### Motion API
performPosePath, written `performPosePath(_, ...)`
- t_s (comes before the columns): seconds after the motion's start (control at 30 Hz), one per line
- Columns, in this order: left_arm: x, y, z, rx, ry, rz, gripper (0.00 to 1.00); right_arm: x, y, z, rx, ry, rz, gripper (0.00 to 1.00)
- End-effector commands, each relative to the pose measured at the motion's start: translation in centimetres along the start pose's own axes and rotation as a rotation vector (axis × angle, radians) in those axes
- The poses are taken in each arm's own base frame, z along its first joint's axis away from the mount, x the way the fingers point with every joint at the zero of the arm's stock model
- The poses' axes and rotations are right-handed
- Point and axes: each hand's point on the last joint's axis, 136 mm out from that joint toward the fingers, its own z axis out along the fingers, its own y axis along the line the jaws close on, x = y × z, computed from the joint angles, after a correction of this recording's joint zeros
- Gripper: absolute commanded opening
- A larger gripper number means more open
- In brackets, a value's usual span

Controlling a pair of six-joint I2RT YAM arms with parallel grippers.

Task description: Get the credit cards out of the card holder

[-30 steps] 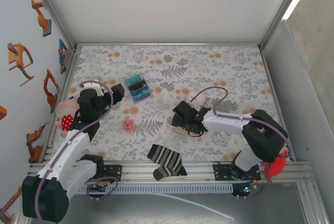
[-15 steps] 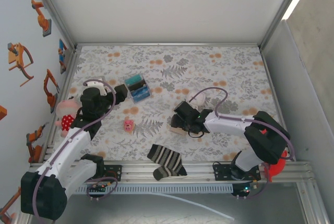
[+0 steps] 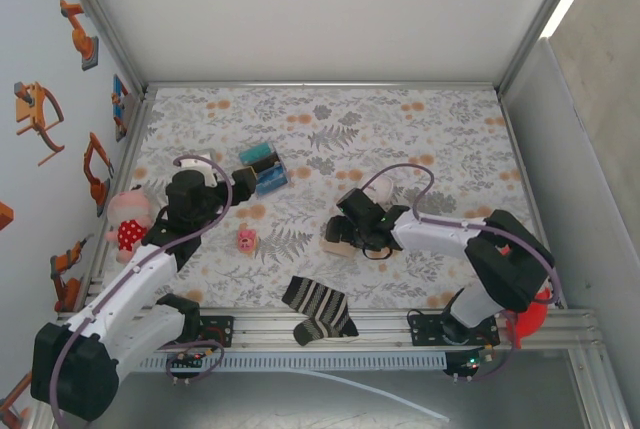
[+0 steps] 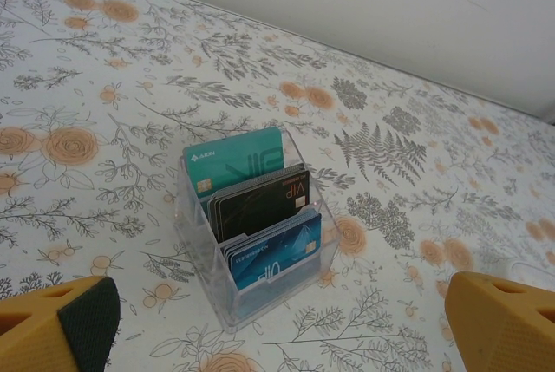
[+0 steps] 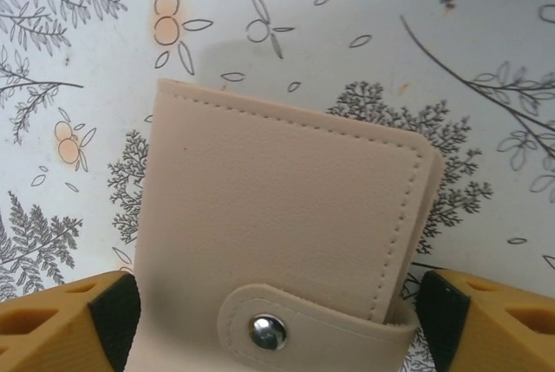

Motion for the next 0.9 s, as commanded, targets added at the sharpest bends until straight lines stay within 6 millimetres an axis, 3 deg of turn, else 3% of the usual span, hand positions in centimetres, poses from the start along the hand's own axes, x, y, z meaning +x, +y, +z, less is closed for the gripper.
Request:
performPosePath(0.0, -0.9, -0.4, 0.0, -0.007, -0.018, -0.013, 0.97, -0.3, 0.6, 0.6, 0.004, 0.018, 0.0, 0.88)
performPosePath(0.27, -0.5, -0.3, 0.4, -0.03, -0.008, -0.006, 0.97, -1.2, 0.2, 1.5, 0.134, 0.035, -0.03, 0.9)
performPosePath(0.57, -1.0, 0.6, 0.1, -0.082, -0.033, -0.016, 0.97, -0.1, -0.8, 2.0, 0.253, 0.088, -0.11, 0.9)
performPosePath(0.87, -0.8, 1.4, -0.4, -0.134, -0.017, -0.035, 0.97, 0.0, -0.3, 1.7, 0.228, 0.086, -0.13, 0.76)
